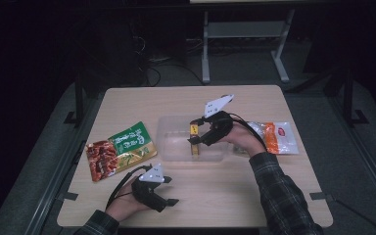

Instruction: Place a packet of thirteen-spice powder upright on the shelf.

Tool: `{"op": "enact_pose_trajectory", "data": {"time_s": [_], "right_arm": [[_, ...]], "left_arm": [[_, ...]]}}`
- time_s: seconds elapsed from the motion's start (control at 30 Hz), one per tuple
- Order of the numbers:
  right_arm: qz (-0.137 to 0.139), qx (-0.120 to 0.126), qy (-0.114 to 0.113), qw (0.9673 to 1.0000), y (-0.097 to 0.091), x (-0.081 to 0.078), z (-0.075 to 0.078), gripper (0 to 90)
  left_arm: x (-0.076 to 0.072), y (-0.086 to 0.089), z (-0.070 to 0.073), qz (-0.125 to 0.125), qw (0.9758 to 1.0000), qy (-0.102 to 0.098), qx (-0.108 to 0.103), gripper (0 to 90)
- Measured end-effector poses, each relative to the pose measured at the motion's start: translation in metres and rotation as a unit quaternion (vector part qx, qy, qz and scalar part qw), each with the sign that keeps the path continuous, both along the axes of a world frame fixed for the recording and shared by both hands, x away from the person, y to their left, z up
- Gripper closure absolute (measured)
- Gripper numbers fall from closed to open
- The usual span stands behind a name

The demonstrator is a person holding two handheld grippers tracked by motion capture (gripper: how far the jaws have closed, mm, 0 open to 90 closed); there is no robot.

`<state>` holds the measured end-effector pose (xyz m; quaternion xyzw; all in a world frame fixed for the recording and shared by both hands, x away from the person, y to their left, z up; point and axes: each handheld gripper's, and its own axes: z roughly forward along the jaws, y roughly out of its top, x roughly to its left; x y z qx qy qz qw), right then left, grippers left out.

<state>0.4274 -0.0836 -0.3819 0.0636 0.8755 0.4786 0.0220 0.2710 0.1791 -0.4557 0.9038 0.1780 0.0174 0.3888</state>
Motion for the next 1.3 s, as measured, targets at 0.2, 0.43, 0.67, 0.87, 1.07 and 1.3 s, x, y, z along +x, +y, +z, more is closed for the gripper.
{"op": "enact_pose_trajectory", "data": {"time_s": [0.2,0.43,0.67,0.87,1.07,1.3], "right_arm": [[-0.008,-0.008,0.01,0.9999,-0.002,-0.001,-0.001,28.6],[-0.012,-0.016,-0.002,0.9998,-0.002,0.0,-0.003,28.6],[-0.014,-0.019,-0.005,0.9997,-0.001,0.0,-0.003,28.7],[-0.028,-0.002,-0.018,0.9995,-0.004,0.001,0.003,29.0],[-0.032,-0.012,-0.005,0.9994,-0.003,0.004,-0.003,28.8],[-0.031,-0.033,-0.008,0.9989,0.0,0.007,-0.009,28.4]], "left_arm": [[0.0,0.0,0.0,0.0,1.0,0.0,0.001,19.9],[0.0,0.0,0.0,0.0,1.0,0.0,0.002,19.9],[0.0,0.0,0.0,0.0,1.0,-0.001,0.002,20.0],[0.0,0.0,0.0,0.0,1.0,0.0,0.002,20.0],[0.0,0.0,0.0,-0.001,1.0,0.0,0.004,20.0],[0.0,-0.001,-0.001,-0.002,1.0,0.003,0.002,19.9]]}}
